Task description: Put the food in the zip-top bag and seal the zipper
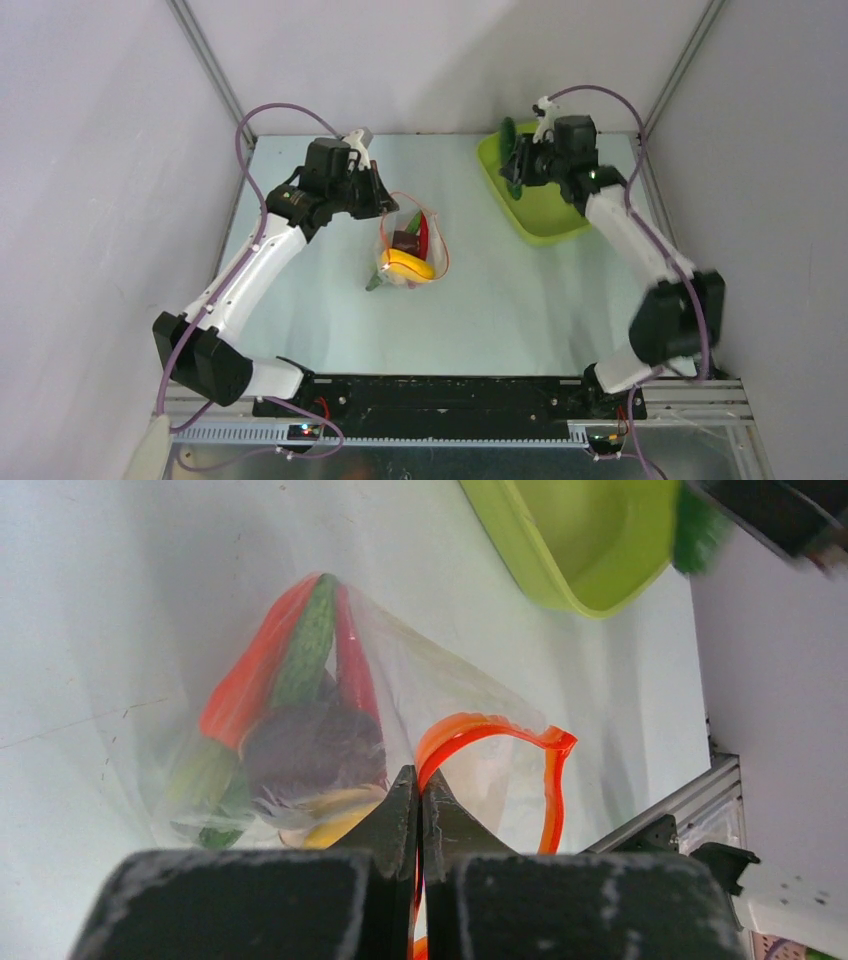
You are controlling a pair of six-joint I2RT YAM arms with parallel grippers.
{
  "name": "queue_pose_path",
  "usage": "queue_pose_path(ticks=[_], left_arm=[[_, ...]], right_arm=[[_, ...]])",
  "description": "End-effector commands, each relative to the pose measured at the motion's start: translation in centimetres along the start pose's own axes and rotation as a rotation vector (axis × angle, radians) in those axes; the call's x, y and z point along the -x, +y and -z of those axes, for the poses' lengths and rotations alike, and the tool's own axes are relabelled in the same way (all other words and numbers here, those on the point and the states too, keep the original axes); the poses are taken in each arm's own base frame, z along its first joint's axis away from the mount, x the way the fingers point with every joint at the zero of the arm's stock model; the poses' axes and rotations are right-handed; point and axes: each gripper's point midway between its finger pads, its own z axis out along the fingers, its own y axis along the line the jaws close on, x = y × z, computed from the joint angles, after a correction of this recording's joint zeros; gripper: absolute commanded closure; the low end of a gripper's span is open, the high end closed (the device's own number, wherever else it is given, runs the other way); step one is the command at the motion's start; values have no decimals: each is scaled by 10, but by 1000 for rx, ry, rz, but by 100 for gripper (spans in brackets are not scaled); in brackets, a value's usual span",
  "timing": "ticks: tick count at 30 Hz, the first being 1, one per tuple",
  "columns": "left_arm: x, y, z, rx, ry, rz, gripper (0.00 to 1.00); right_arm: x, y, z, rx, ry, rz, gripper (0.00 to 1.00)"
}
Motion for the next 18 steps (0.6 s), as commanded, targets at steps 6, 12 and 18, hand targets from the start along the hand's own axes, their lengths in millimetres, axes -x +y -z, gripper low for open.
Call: queue_pose_path(ticks=[6,12,18], left_arm=[[14,-12,16,-24,-51,-30,100],[11,-22,20,-76,-45,-15,100],[0,-29,27,-125,-26,-2,100]], right_arm=[[-54,270,142,884,-225,364,86],[-82,314,124,906,-292,415,84],[-96,307,83,759,-306,399,83]])
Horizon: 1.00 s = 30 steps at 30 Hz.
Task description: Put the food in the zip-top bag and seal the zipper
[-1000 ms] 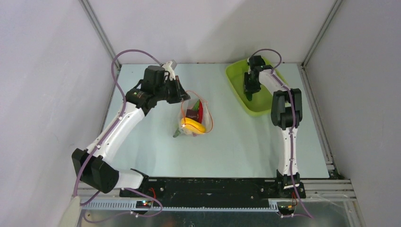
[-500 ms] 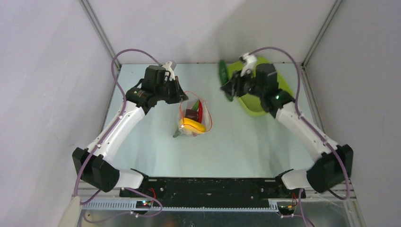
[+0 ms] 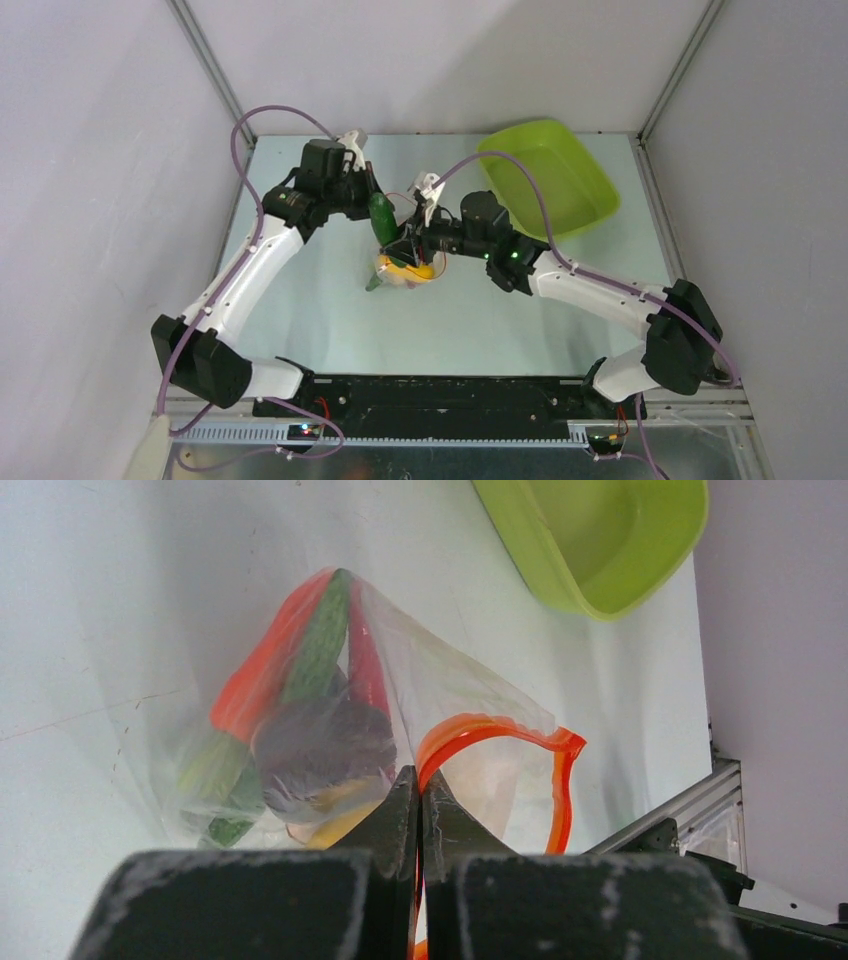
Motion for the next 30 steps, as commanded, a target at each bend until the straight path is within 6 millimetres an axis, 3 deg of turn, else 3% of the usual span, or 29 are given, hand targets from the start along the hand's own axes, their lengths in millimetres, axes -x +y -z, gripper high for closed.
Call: queue_pose_path(ticks=[1,11,17,23,30], left_arm=[[1,-34,25,-136,-34,-16,100],[1,-33,30,-137,-65,-9,100],[6,-33,31,-130,-80,-8,100],[10,-34,31,-124,-88,-10,100],[10,-42,31,-169,-79,-11,100]], right_arm=[[-14,-36,-7,-186,-38,35,83],[-55,-62,18,-352,42,43,82],[-53,-65,34,-389,39,80,82],[-68,-69,44,-424,59,68,83],[-77,-69,42,-415,75,69,78]])
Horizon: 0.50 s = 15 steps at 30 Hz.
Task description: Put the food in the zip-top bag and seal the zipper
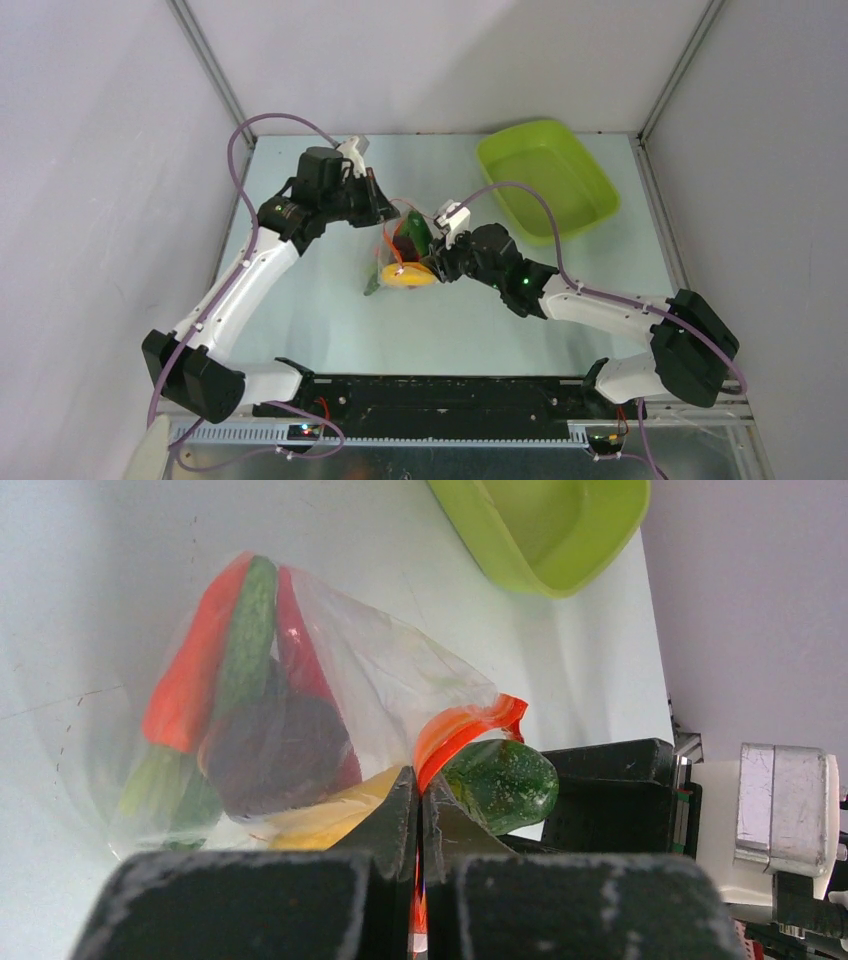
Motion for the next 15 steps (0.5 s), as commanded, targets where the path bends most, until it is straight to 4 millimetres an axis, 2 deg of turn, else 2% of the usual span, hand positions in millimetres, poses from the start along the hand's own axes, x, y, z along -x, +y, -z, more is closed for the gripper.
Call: queue_pose_path(ticks=[1,2,4,5,6,7,10,14,15], left_arm=[[19,-29,15,-100,-58,-19,100],[19,-30,15,-108,-55,-20,100],[18,-33,15,-125,-50,-23,100],[16,-34,15,-135,-44,-23,100],[16,-35,15,-139,-43,-23,100],[15,-35,15,-144,-41,-24,100],[15,-36,14,-150,-39,-21,100],[15,-35,13,-144,-45,-19,100],[15,-35,13,-143,-46,-19,100]], right_arm=[[16,1,-1,-7,-53,9,76],[14,1,-1,-7,-38,7,75],[10,0,-4,-21,-3,-1,65],[13,-2,-6,-38,2,-6,49],[10,-3,-6,-47,24,-17,45],[14,-5,-7,-64,20,-23,38],[19,-4,-2,-75,24,-42,30],[42,5,14,-65,-18,-44,25],[54,7,22,-59,-48,-49,24]])
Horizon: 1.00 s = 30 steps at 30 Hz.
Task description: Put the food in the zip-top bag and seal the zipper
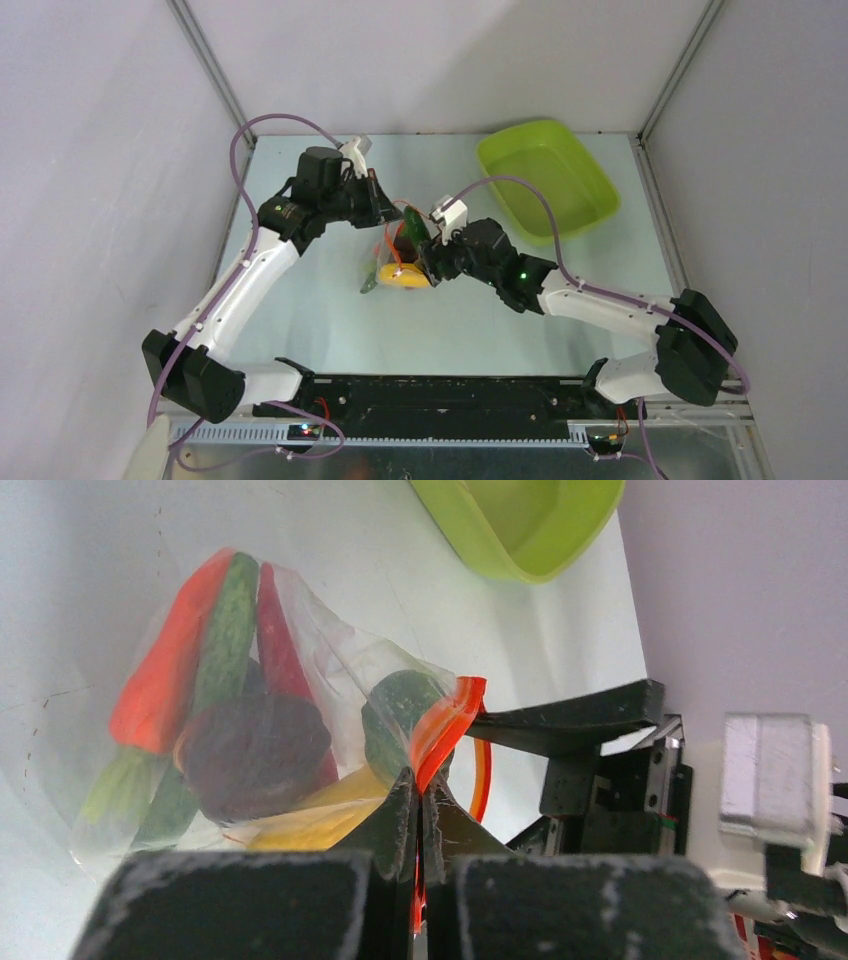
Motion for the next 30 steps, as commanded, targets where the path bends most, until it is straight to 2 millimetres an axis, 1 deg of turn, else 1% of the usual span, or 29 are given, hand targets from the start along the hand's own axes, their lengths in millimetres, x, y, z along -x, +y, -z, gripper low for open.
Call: queue_pose_path(ticks=[1,3,6,7,9,12,14,16,17,18,20,22,24,26,30], left_arm=[[19,-27,11,-93,-72,-23,100],[19,-28,11,-100,-75,-26,100],[20,-30,12,-108,-80,-32,100],[20,-30,13,-108,-81,-32,100],[20,-31,13,-112,-83,-34,100],[19,-31,14,-116,-88,-35,100],[17,-31,15,-119,-88,-34,100],[14,-30,13,-119,-85,-29,100],[14,-30,13,-121,-84,-29,100],[12,-30,13,-121,-81,-28,100],[10,-30,11,-127,-75,-25,100],[8,-31,10,-134,-70,-27,100],[6,-34,9,-143,-66,-33,100],[5,-38,8,-156,-64,-41,100],[3,-41,6,-166,-60,-45,100]], right_arm=[[52,10,31,3,-113,-22,23],[71,10,51,2,-170,-40,20],[82,2,67,-40,-204,-82,19],[79,-4,71,-74,-192,-91,19],[70,-12,75,-122,-165,-112,19],[53,-24,73,-183,-109,-159,20],[42,-28,70,-203,-73,-189,22],[29,-31,62,-226,-33,-218,27],[25,-30,60,-222,-20,-237,33],[18,-29,55,-217,5,-245,35],[9,-26,48,-206,35,-263,44],[5,-23,44,-197,49,-286,66],[5,-20,43,-175,51,-299,75],[8,-19,43,-162,46,-311,77],[5,-19,41,-156,56,-329,74]])
